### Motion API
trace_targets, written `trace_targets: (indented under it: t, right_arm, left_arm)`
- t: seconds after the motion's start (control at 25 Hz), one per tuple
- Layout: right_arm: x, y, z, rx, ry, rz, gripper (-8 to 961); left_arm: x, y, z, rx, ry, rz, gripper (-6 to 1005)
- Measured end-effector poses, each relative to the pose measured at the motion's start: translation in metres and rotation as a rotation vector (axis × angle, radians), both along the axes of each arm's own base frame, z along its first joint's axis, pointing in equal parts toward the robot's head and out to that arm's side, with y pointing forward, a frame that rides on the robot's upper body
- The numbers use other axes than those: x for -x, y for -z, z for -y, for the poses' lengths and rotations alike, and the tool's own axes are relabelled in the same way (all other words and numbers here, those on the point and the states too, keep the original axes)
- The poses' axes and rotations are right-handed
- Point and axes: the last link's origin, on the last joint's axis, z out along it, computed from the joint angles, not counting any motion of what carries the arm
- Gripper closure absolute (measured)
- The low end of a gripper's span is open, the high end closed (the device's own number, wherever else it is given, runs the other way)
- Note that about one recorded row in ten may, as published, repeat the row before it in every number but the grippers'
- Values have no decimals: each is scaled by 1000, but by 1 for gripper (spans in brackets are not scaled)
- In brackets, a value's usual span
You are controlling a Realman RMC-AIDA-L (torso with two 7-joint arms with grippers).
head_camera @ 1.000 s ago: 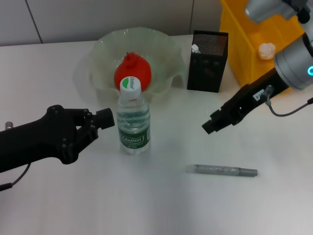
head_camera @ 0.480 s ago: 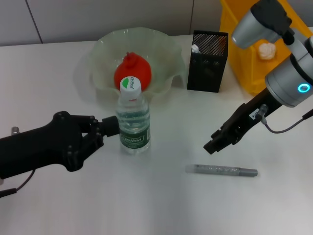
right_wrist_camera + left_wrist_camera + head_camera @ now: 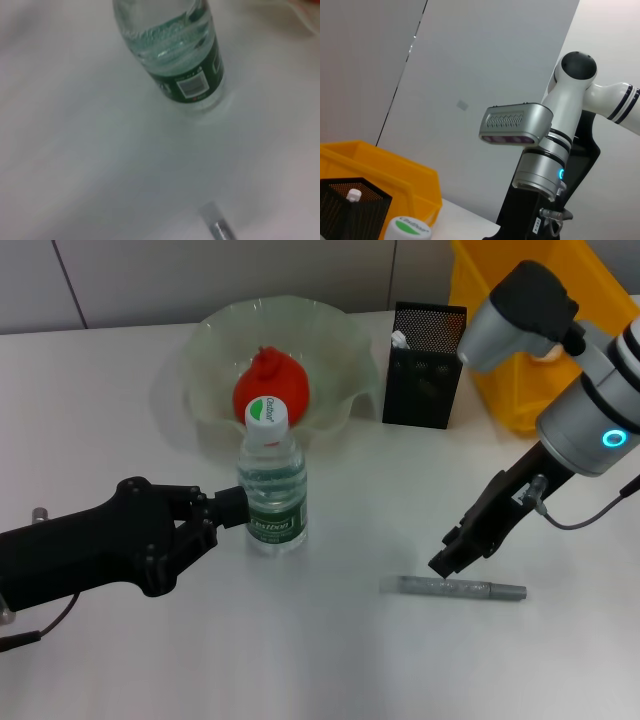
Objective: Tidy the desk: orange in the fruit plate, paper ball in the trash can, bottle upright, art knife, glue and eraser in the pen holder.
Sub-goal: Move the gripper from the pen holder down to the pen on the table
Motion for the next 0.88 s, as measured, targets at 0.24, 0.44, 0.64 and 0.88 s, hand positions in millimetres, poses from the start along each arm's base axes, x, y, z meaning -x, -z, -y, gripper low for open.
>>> trace_targets:
  t: [0.24,0.44,0.64,0.88]
  right_arm:
    - [-4,6,-3,20,-14,40,564]
    - [-11,7,-7,29,-100,130,567]
    - [-9,9,-10,69,-209,187,570]
    - [5,7,-19,101,-320,199,570]
  left_arm:
    - [2,1,0,1,-11,4,998]
    - [4,3,0,1,-17,11,998]
    - [5,4,0,3,-24,13,998]
    - [6,5,1,2,-21,14,998]
